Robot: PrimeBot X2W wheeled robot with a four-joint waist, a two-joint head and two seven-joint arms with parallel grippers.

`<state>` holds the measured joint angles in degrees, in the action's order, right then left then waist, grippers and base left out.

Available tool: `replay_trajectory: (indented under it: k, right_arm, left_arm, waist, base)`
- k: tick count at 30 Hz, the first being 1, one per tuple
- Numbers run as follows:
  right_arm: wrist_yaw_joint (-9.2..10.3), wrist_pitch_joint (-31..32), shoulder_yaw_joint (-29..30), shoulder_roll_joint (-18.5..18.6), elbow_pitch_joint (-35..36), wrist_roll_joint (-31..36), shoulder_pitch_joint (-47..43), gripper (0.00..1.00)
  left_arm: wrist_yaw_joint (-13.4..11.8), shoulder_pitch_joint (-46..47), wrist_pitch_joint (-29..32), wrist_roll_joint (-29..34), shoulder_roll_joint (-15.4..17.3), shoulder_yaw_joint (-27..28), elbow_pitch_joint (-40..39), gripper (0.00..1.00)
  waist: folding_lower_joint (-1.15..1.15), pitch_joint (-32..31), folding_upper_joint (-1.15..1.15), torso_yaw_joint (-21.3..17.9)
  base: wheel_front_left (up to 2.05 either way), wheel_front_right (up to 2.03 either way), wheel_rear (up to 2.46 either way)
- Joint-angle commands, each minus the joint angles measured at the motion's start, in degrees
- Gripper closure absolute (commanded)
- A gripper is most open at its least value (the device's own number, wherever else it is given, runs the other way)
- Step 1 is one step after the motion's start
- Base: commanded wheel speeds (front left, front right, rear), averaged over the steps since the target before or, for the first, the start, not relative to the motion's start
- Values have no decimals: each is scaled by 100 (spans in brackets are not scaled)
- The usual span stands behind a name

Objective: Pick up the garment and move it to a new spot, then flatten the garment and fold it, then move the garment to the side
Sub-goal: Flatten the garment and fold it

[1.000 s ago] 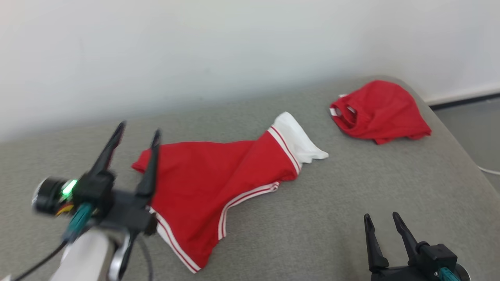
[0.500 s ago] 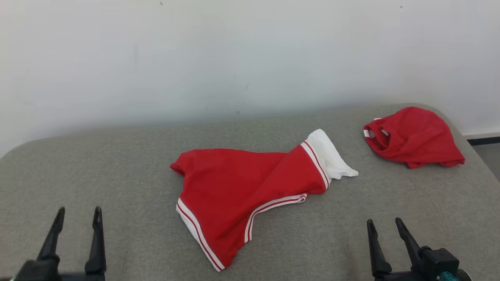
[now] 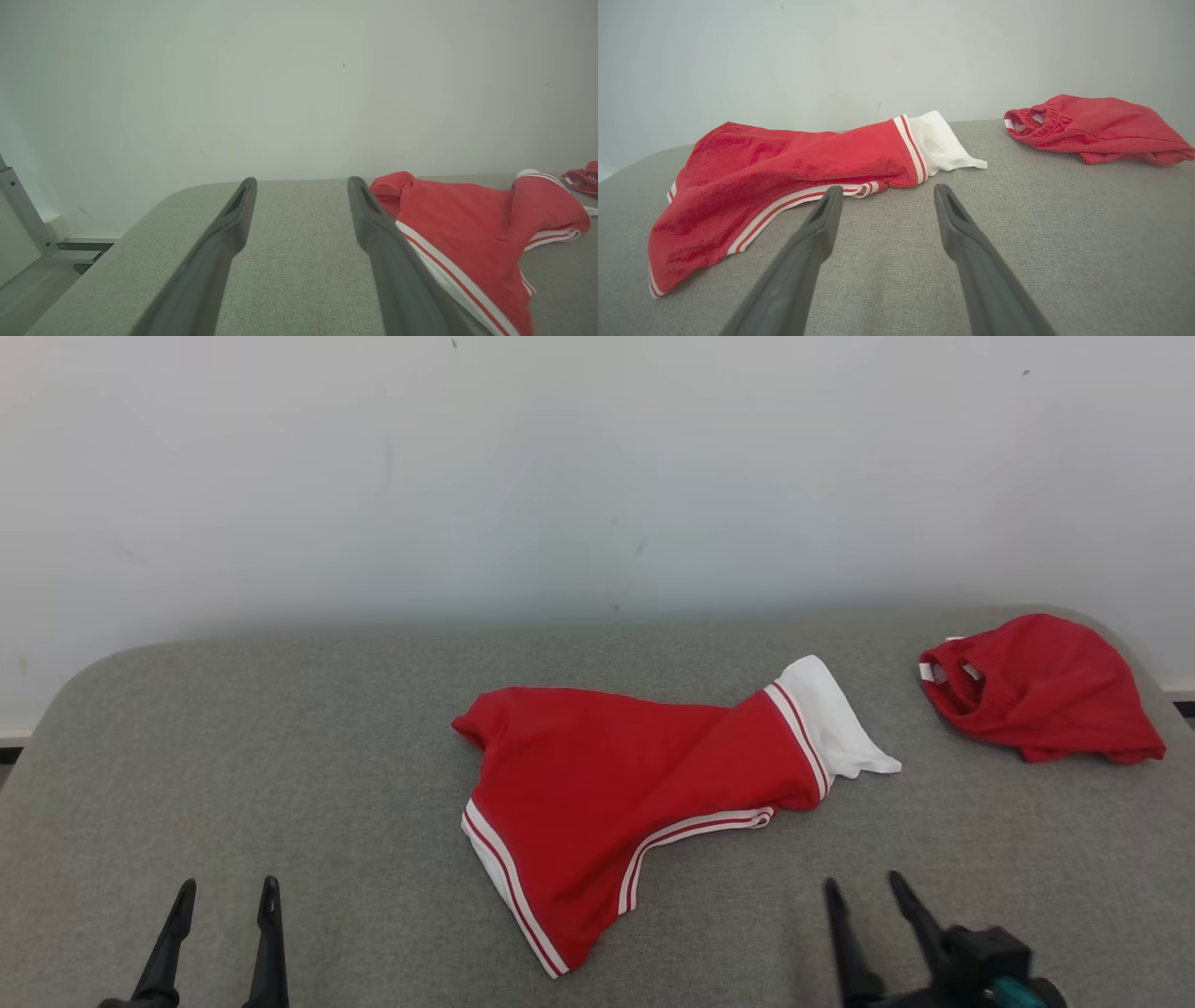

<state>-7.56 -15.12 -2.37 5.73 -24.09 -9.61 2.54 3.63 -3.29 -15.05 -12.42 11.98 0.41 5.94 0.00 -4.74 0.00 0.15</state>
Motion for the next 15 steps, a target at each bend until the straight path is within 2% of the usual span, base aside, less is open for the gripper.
replay_trajectory:
  k: [1, 9, 15]
  right_arm:
    - [15, 0, -133, -35, -61, -25, 109, 0]
    - [15, 179, -1282, -185, -999, -322, 894, 0]
    - [15, 142, -1802, -268, -1964, -542, 1654, 0]
  left_arm:
    - [38, 46, -17, 70, -36, 42, 2, 0]
    - [185, 205, -17, 273, -172, 107, -47, 0]
    - [272, 416, -18, 378, -226, 8, 25, 0]
  waist:
    - [0, 27, 0, 51]
    - [0, 185, 0, 336]
    - [0, 376, 0, 655]
  base:
    - [0, 0, 0]
    - [0, 0, 0]
    - [0, 0, 0]
